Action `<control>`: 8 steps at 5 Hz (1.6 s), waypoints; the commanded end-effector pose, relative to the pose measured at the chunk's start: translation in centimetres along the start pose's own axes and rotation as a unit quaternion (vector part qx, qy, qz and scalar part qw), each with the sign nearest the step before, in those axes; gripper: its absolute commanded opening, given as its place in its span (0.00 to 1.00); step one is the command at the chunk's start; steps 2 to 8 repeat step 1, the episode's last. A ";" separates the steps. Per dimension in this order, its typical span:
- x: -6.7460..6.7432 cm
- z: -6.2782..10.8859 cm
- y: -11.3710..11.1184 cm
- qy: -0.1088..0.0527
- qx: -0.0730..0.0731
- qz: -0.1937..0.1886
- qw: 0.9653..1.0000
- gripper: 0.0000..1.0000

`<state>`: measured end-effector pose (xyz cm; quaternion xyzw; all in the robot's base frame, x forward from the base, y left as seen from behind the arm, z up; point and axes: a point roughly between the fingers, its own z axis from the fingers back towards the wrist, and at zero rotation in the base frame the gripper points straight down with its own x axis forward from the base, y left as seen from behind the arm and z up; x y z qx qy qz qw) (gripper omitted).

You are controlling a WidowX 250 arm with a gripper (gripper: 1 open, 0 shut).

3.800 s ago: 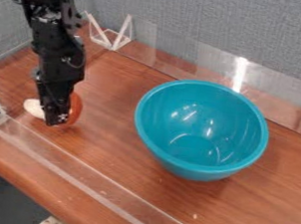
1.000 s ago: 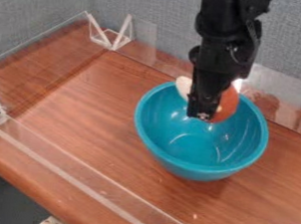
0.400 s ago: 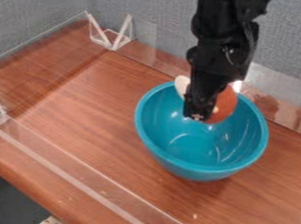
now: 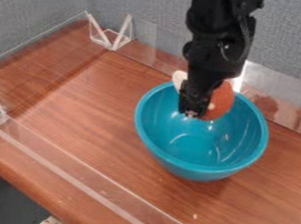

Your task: Put the mushroom in the blue bowl

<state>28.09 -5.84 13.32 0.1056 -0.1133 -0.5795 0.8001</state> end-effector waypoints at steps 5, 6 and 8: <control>0.3 1.6 0.4 -0.014 0.025 -0.009 1.000 0.00; 0.3 1.6 0.4 -0.014 0.025 -0.009 1.000 0.00; 0.3 1.6 0.4 -0.014 0.025 -0.009 1.000 0.00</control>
